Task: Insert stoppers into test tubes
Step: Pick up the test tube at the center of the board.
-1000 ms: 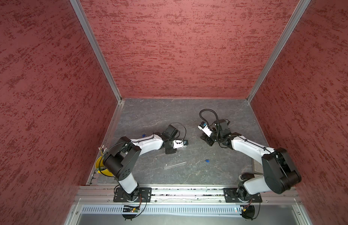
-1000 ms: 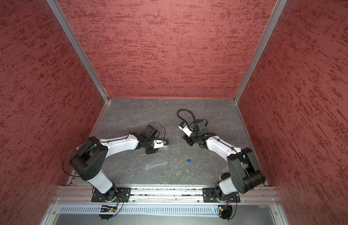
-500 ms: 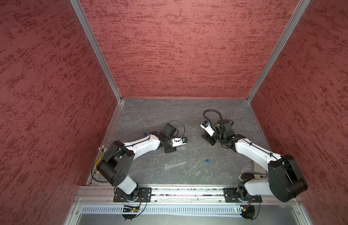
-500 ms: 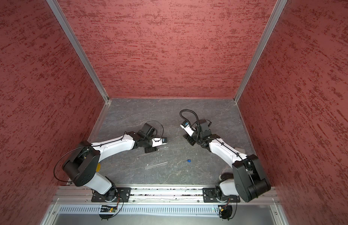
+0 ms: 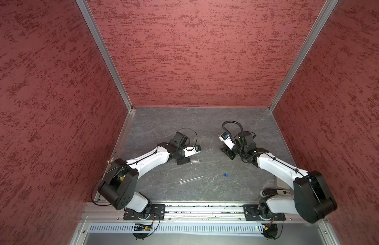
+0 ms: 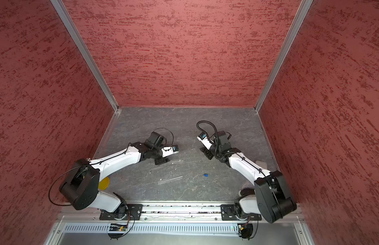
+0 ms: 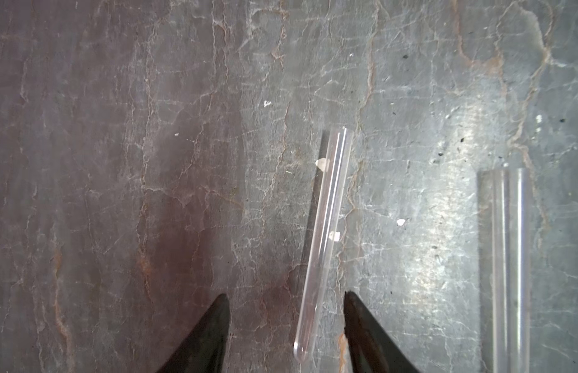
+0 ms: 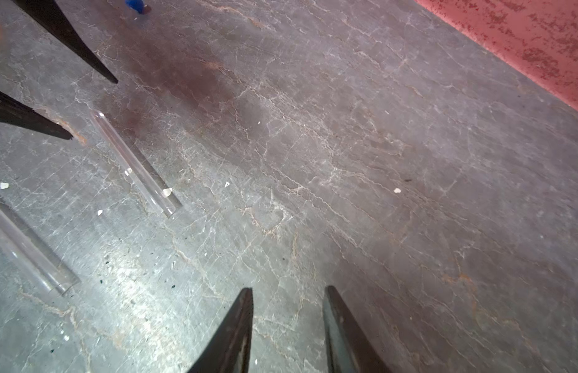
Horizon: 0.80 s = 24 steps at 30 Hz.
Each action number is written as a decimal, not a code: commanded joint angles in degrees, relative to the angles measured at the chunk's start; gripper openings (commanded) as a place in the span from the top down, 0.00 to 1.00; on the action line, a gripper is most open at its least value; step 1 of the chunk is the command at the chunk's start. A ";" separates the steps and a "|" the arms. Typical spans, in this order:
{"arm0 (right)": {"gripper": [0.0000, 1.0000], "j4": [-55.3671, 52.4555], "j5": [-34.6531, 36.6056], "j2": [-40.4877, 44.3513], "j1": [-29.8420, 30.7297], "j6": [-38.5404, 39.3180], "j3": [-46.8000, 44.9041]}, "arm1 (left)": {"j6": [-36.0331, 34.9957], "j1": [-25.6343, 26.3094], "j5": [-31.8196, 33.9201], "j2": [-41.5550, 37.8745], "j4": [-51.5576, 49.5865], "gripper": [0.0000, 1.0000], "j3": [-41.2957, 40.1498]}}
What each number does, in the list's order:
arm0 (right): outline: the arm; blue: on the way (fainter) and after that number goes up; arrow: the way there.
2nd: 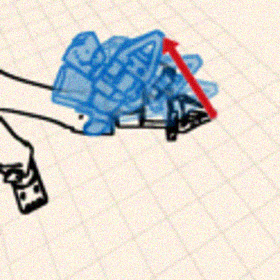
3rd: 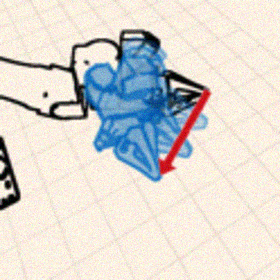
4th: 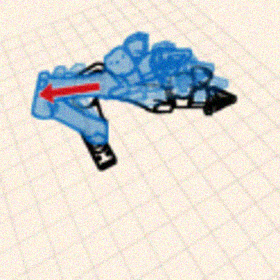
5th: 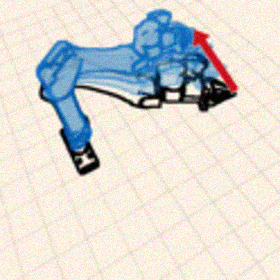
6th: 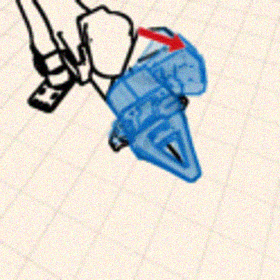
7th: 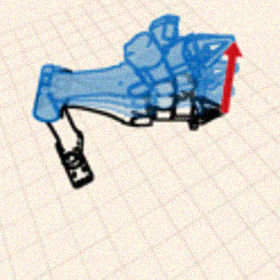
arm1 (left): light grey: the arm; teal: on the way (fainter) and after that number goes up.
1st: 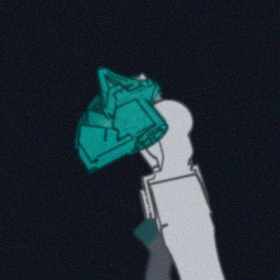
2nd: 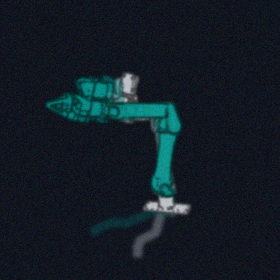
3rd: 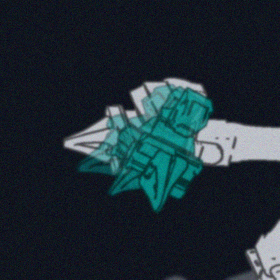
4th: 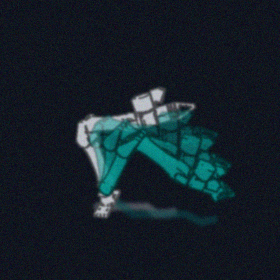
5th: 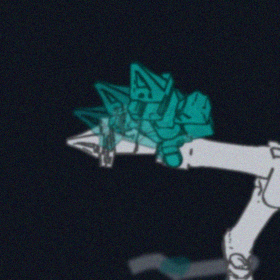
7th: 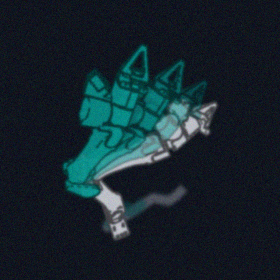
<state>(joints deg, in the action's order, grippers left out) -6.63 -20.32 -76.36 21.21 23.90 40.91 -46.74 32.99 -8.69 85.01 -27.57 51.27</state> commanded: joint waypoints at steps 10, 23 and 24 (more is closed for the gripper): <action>0.55 -21.05 -0.09 5.84 0.06 17.63 -0.80 | 1.24 0.31 -1.68 -0.03 -1.18 0.39 -1.59; 0.53 -34.45 2.76 9.15 6.96 21.54 -4.69 | 1.68 1.11 -0.46 0.26 -0.12 0.39 -1.87; 0.53 -34.98 2.97 9.59 7.42 21.52 -5.14 | 1.55 1.11 -0.50 0.34 -0.15 0.39 -1.90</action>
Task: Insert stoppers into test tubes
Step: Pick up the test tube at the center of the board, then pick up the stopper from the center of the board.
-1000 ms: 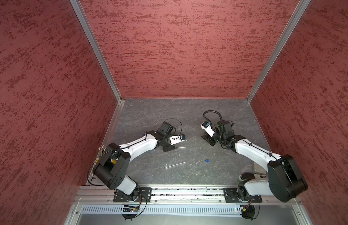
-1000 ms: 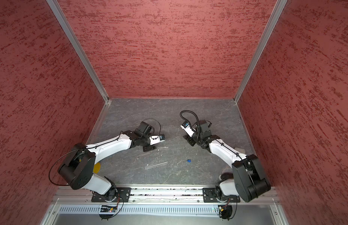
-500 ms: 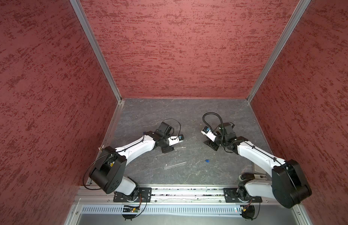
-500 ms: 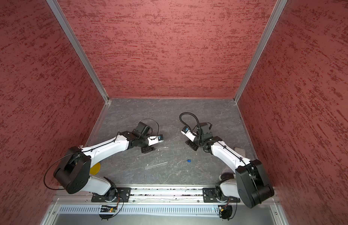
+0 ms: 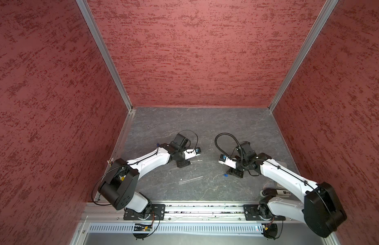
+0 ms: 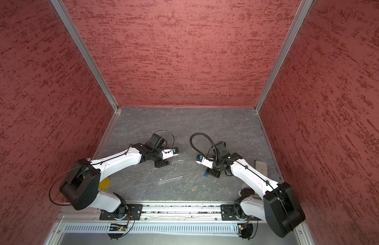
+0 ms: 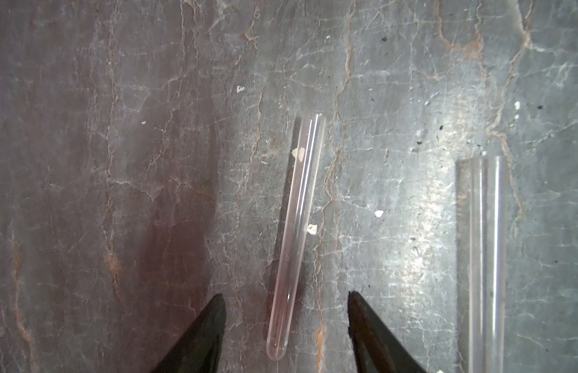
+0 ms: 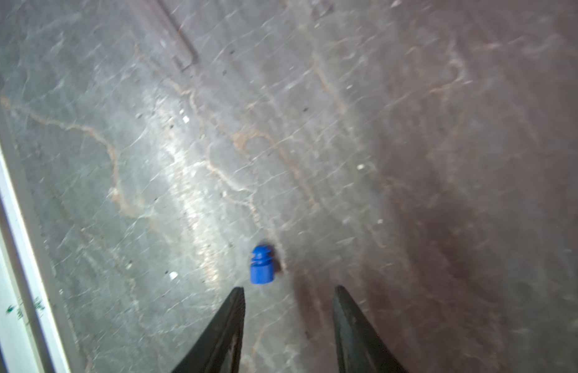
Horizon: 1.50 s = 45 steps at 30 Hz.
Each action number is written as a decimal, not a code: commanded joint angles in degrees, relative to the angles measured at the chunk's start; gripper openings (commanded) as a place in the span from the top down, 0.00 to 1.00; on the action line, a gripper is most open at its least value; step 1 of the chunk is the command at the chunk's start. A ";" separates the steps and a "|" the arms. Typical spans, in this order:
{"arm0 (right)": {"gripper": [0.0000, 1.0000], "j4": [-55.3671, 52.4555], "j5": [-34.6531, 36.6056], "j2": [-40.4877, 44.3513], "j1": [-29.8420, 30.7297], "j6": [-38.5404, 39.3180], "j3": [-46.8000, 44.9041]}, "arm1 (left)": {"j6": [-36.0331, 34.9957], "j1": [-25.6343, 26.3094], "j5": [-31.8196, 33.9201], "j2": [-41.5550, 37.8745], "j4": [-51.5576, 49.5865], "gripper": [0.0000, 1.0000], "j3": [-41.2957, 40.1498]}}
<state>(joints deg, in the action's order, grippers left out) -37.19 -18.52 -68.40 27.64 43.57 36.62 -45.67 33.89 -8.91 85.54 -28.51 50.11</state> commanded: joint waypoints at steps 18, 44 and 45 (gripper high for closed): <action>0.56 4.12 2.24 -3.80 3.52 -0.90 -1.38 | 1.11 1.02 -0.59 1.84 2.09 0.38 -0.78; 0.67 8.45 4.02 -8.42 4.53 -1.28 -1.70 | 1.11 0.91 -0.96 3.04 2.08 0.38 -0.84; 0.68 8.58 4.11 -8.48 4.53 -1.14 -1.72 | 1.09 0.87 -0.95 3.18 1.96 0.38 -0.80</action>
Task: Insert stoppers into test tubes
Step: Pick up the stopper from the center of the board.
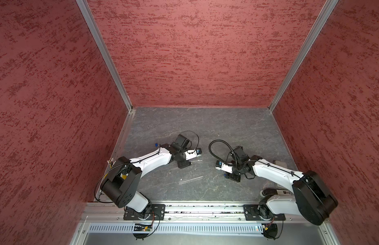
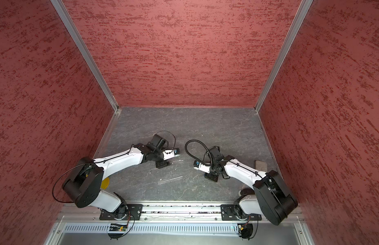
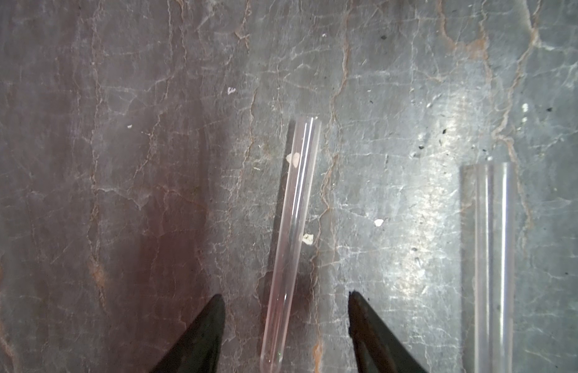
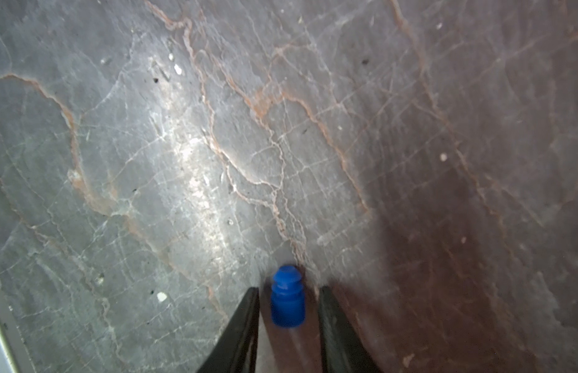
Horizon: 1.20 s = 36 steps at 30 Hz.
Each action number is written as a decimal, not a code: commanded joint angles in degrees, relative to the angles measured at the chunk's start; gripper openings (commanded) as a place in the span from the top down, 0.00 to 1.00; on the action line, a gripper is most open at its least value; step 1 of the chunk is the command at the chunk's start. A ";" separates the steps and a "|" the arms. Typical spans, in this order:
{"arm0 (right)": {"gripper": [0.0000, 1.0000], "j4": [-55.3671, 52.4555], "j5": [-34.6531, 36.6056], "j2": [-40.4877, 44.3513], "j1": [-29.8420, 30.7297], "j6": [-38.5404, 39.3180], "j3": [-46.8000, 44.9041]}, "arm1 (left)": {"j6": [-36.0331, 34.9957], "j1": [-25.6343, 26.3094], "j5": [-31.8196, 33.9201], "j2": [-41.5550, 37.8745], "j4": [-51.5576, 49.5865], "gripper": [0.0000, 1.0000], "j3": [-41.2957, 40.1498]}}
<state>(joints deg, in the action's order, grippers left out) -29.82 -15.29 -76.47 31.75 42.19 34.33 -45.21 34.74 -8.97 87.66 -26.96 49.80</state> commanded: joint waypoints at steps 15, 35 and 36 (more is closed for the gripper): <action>0.76 1.13 1.40 -0.72 0.57 0.61 0.53 | 0.68 0.06 -2.80 4.11 -0.96 0.38 1.39; 0.82 0.75 2.01 -1.06 0.68 0.85 1.36 | 0.13 -0.46 -5.09 8.24 -2.87 0.50 4.38; 0.81 0.80 2.02 -1.12 0.65 0.86 1.37 | 0.11 -0.55 -5.12 8.68 -3.16 0.50 4.64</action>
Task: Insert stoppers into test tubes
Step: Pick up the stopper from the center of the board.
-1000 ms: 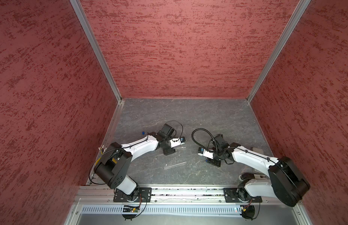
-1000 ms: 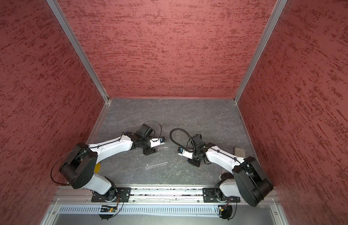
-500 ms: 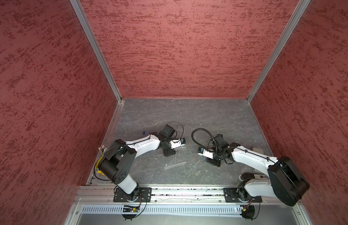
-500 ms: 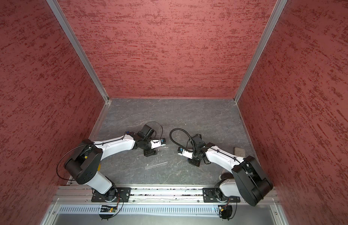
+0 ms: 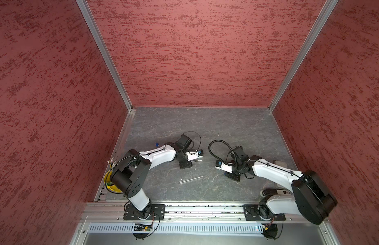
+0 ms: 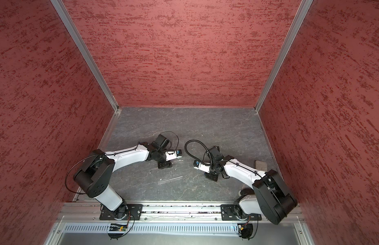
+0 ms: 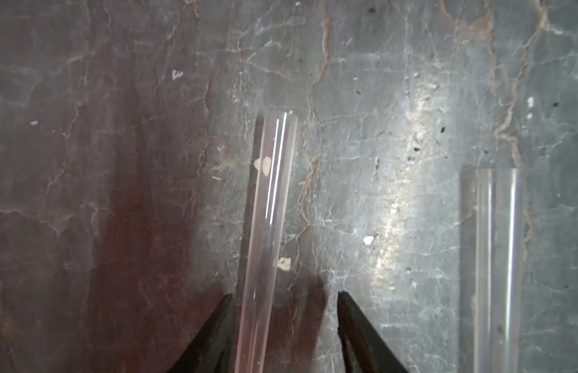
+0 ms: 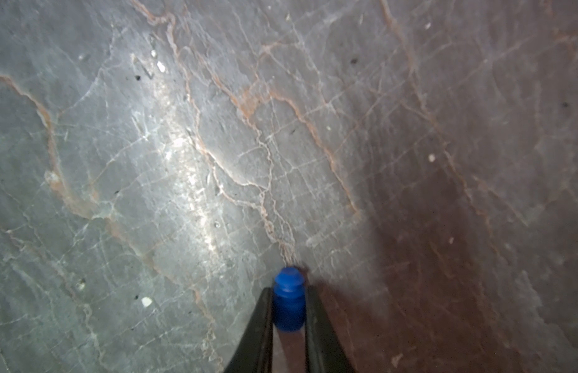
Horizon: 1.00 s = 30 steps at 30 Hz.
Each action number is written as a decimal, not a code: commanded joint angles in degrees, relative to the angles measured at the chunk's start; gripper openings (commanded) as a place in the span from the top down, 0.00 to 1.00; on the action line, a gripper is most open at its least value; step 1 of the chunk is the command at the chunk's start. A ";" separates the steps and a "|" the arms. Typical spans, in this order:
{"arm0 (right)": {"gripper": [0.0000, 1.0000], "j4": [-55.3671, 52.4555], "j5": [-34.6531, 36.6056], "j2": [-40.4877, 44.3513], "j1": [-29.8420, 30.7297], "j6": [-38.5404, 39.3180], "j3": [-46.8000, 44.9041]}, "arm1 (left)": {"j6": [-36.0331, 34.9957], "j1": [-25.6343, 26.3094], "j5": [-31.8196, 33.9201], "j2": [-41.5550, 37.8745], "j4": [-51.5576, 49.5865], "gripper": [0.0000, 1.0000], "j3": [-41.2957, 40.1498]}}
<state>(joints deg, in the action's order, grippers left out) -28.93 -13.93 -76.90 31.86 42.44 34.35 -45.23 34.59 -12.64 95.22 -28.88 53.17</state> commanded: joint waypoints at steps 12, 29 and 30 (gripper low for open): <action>0.82 -0.25 0.34 -0.22 0.55 0.63 1.53 | -0.72 -0.71 -0.94 4.53 -2.28 0.72 3.08; 0.85 -0.71 -1.89 1.29 0.34 -0.85 3.21 | -3.63 1.71 3.76 -5.10 5.92 0.83 -3.80; 0.85 -0.52 -2.26 1.47 0.33 -1.14 3.50 | -3.81 2.03 3.85 -5.80 6.74 0.83 -4.34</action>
<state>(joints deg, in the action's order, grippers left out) -29.34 -14.24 -76.82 32.05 41.98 36.01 -47.53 35.97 -9.56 91.53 -25.74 50.06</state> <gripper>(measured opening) 0.161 0.176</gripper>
